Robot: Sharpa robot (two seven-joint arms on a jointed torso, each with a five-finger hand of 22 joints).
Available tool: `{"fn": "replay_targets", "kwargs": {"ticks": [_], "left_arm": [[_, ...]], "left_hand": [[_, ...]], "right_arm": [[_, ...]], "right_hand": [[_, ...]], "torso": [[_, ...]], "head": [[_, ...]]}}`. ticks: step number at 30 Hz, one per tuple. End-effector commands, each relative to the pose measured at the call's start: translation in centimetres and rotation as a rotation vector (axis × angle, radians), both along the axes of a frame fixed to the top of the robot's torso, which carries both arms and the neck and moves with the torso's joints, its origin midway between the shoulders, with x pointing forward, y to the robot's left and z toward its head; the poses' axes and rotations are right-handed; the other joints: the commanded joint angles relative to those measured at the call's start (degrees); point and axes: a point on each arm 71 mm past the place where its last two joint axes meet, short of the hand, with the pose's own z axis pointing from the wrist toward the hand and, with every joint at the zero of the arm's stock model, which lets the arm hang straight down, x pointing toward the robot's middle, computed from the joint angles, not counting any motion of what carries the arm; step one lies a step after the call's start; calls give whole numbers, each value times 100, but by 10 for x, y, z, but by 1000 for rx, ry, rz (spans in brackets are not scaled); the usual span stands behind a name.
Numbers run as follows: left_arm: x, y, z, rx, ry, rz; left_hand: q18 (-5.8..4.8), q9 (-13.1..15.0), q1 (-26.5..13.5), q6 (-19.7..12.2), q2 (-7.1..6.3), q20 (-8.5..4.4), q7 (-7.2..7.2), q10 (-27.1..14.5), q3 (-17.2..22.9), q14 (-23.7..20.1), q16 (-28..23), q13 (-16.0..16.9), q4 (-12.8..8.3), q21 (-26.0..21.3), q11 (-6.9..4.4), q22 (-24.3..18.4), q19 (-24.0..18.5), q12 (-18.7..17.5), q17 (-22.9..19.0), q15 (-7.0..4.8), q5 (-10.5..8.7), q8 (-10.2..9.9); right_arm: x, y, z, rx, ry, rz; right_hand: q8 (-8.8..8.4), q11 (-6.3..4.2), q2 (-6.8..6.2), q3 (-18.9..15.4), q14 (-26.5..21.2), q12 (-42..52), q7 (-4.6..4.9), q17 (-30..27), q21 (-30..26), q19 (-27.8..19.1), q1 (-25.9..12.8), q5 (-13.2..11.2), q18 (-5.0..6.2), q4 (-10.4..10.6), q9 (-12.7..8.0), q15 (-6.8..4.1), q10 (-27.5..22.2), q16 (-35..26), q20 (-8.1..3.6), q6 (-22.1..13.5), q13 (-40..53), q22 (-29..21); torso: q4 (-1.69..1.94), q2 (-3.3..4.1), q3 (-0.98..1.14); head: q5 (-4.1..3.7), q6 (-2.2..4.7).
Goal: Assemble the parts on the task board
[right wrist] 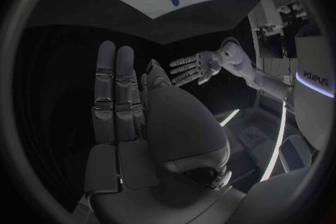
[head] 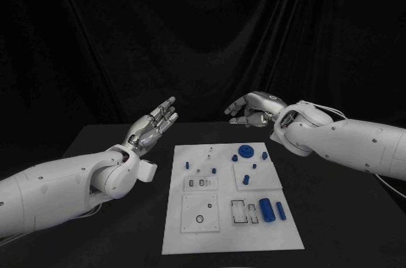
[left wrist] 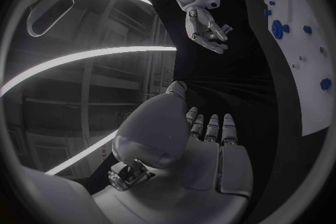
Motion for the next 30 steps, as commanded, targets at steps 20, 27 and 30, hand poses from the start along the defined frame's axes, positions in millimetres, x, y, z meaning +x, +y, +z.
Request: {"fn": "replay_targets", "kwargs": {"ticks": [20,27,30], "left_arm": [[2,-4,1,-81,-78,-75],[3,-7,-1,-86,-65,-93],[3,-8,-2,-84,-62,-103]], "left_hand": [[110,21,160,139,25,198,49,1,136,-2,-21,-8,-57,-33,43,-10,4,-20,-5,131,69,32],[137,26,175,186,33,245,71,1,159,-2,-21,-8,-64,-33,62,-10,4,-20,-5,149,70,39],[156,29,185,212,39,273,85,1,174,-2,-21,-8,-68,-33,77,-10,4,-20,-5,157,70,43]], "right_arm": [[0,11,-63,-468,12,19],[-1,11,-71,-468,19,24],[-1,12,-73,-467,20,30]], "right_hand": [[-156,-178,-958,1509,634,-789,-76,4006,4210,204,-328,-151,-349,242,289,-174,368,4177,-139,258,20,4782],[-144,-210,-1074,1427,882,-746,-77,4766,4733,531,-711,-506,-470,228,346,-205,422,4695,-164,300,82,5509],[-153,-207,-1067,1478,871,-767,-77,4748,4743,512,-656,-345,-468,193,354,-203,381,4694,-162,287,82,5530]], "torso": [[0,-1,-1],[-1,-1,-1],[-1,-1,-1]], "head": [[19,-196],[16,-229],[12,-236]]}}
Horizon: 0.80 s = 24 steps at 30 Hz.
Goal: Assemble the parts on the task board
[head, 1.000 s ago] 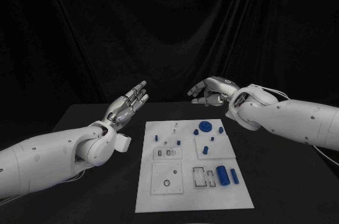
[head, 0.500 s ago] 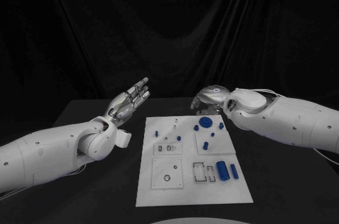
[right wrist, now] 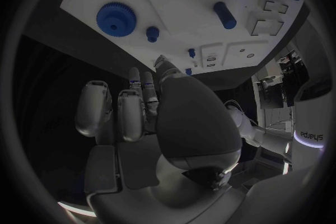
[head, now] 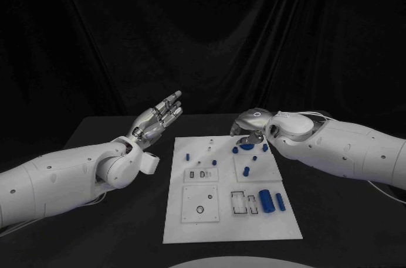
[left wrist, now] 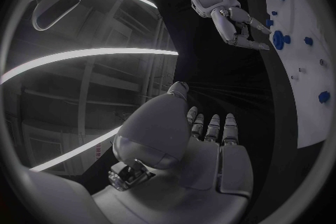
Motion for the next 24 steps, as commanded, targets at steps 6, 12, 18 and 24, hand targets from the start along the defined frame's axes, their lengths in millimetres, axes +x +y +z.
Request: {"fn": "replay_targets", "kwargs": {"ticks": [6,12,18,24], "left_arm": [[-3,-3,5,-49,-91,-55],[-4,-3,4,-45,-90,-65],[-4,-1,2,-42,-88,-65],[-4,0,1,-40,-83,-66]], "left_hand": [[84,13,65,83,6,92,30,5,54,-2,-21,-5,0,-33,51,-5,-1,-20,-9,43,20,25],[95,15,72,94,9,106,37,5,63,-2,-21,-5,-5,-33,56,-5,-1,-20,-9,47,16,27],[102,14,76,96,12,119,41,5,70,-2,-21,-5,-8,-33,61,-5,-1,-20,-9,51,14,27],[111,16,81,107,13,133,49,5,78,-2,-21,-5,-11,-33,70,-5,-1,-20,-9,58,13,28]], "right_arm": [[0,0,-6,-18,-1,5],[0,1,-11,-35,21,-4],[0,0,-19,-57,50,-15],[0,1,-24,-68,68,-17]], "right_hand": [[-40,8,0,78,196,-45,-5,-84,27,-26,98,262,-95,-49,-1,-25,-115,-19,-1,-99,-3,13],[-32,12,-5,152,173,-89,-10,-160,2,-62,160,527,-86,-105,0,-24,-223,-57,-1,-176,-4,5],[-19,15,2,215,163,-79,-7,-188,-19,-87,200,706,-79,-144,14,-22,-219,-70,0,-158,7,-6],[-24,23,1,262,144,-71,-8,-234,-52,-122,212,825,-69,-164,18,-16,-213,-94,4,-169,17,-34]], "torso": [[0,-1,-2],[1,0,-2],[-1,-1,-2],[-1,-1,-2]], "head": [[6,-35],[4,-53],[23,-76],[50,-110]]}}
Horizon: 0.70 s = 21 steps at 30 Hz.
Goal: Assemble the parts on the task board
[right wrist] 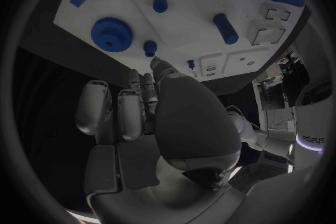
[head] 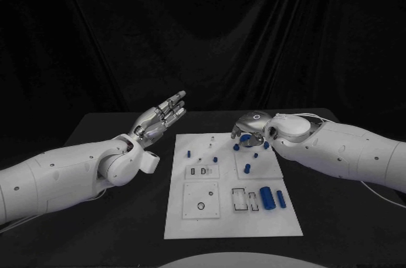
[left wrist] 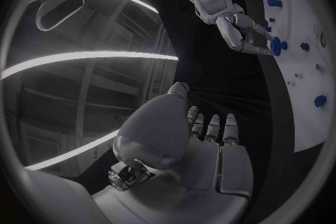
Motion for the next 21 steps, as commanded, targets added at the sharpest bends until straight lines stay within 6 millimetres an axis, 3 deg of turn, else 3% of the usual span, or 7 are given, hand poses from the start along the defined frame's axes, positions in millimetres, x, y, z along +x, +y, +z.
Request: {"fn": "replay_targets", "kwargs": {"ticks": [1,14,17,21], "left_arm": [[-2,-1,6,-59,-76,-17],[-2,-1,3,-57,-66,-21],[-2,0,2,-56,-62,-22],[-2,0,0,-56,-56,-24]], "left_hand": [[117,6,64,50,-5,63,26,10,35,19,-21,-7,2,-33,40,-7,4,-20,-5,41,12,30],[125,10,67,75,-4,76,39,10,42,19,-21,-7,0,-33,52,-7,4,-20,-5,45,11,34],[132,12,69,90,-4,84,49,10,47,19,-21,-7,-2,-33,62,-7,4,-20,-5,47,10,37],[138,13,71,98,-4,93,58,10,53,19,-21,-7,-5,-33,70,-7,4,-20,-5,51,10,38]], "right_arm": [[0,0,-5,-29,22,-7],[1,1,-13,-46,44,-14],[2,1,-15,-49,46,-17],[2,1,-16,-48,46,-15]], "right_hand": [[-2,13,16,48,143,-13,18,-8,-28,-40,48,40,-72,-11,6,-15,-14,-26,4,-36,10,-10],[-1,13,-13,78,115,6,12,-83,-64,-76,20,-58,-62,-20,14,-11,0,-65,10,-43,27,-33],[0,14,-24,72,100,27,13,-122,-94,-100,-45,-330,-55,-6,24,-8,0,-84,12,-50,49,-45],[4,16,-10,83,96,43,14,-135,-100,-104,-39,-346,-54,-10,28,-8,22,-90,14,-45,58,-47]], "torso": [[0,0,0],[0,0,0],[0,0,0],[0,0,0]], "head": [[-14,-23],[-26,-51],[-24,-63],[-35,-87]]}}
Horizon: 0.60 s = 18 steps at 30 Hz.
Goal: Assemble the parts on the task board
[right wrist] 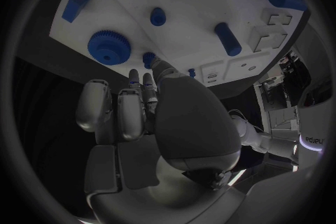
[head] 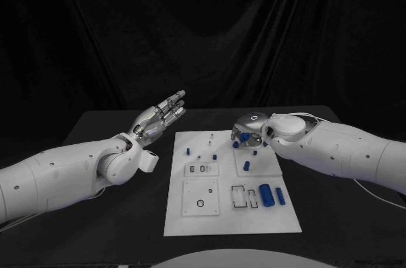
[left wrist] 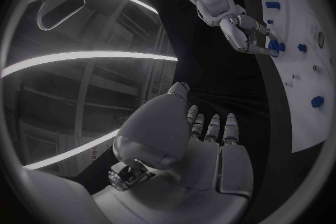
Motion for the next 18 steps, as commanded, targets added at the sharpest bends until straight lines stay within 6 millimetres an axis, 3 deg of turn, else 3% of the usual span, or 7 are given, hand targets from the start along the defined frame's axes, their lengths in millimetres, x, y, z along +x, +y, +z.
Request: {"fn": "replay_targets", "kwargs": {"ticks": [1,9,18], "left_arm": [[-2,-1,5,-59,-63,-14],[-4,-2,1,-62,-55,-18],[-5,-1,-1,-61,-47,-20]], "left_hand": [[48,8,71,53,-4,52,12,-8,37,-3,-21,-9,11,-33,49,-8,4,-20,-6,30,11,38],[52,7,75,43,-2,59,16,-8,44,-3,-21,-9,7,-33,56,-8,4,-20,-6,34,12,36],[59,6,84,40,1,63,20,-8,55,-3,-21,-9,-1,-33,61,-8,4,-20,-6,30,15,35]], "right_arm": [[0,0,-3,-12,5,3],[0,2,-5,-8,5,13],[0,3,-9,-1,7,31]], "right_hand": [[9,16,7,58,92,31,-4,-15,-29,-47,-16,34,-53,-11,14,-7,30,-28,-6,-12,13,-6],[-6,18,8,135,73,28,-21,-70,-63,-70,31,276,-45,-64,21,-6,-11,-55,-5,-35,22,-19],[-15,18,31,214,51,16,-54,-114,-95,-97,60,391,-40,-98,16,-1,-49,-80,0,-84,23,-34]], "torso": [[0,0,0],[1,1,1],[1,2,1]], "head": [[-11,-21],[-18,-43],[-26,-58]]}}
